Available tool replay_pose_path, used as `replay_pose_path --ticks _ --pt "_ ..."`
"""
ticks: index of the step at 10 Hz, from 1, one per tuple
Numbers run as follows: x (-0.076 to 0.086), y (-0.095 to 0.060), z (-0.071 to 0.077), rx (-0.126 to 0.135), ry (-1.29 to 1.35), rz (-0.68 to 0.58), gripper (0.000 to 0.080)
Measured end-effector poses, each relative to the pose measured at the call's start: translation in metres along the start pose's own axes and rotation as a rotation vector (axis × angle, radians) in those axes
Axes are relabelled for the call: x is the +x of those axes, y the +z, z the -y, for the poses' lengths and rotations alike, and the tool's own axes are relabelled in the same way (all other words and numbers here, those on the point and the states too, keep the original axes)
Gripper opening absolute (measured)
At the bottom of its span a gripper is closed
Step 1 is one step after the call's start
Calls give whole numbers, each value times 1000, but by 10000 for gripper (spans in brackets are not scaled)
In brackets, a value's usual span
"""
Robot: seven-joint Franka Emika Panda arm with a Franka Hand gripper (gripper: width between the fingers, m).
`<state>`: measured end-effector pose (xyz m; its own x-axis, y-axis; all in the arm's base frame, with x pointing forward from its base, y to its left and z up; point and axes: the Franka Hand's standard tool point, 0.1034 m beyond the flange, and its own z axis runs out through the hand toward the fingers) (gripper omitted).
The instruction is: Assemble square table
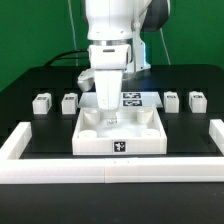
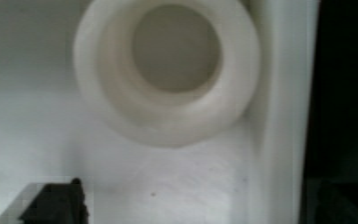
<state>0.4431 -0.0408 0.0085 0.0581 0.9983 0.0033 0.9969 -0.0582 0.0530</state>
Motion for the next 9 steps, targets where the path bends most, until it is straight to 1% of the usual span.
replay_pose_path --ticks 1,2,3,4,5,6,9 --pt "-2 1 1 2 4 0 640" --pt "-2 1 1 2 5 1 482" --pt "-2 1 1 2 5 1 288" --pt "-2 1 1 2 5 1 288" --pt "-2 1 1 3 5 1 118" --pt "-3 1 1 3 8 1 60" --pt "-3 1 1 3 10 1 59"
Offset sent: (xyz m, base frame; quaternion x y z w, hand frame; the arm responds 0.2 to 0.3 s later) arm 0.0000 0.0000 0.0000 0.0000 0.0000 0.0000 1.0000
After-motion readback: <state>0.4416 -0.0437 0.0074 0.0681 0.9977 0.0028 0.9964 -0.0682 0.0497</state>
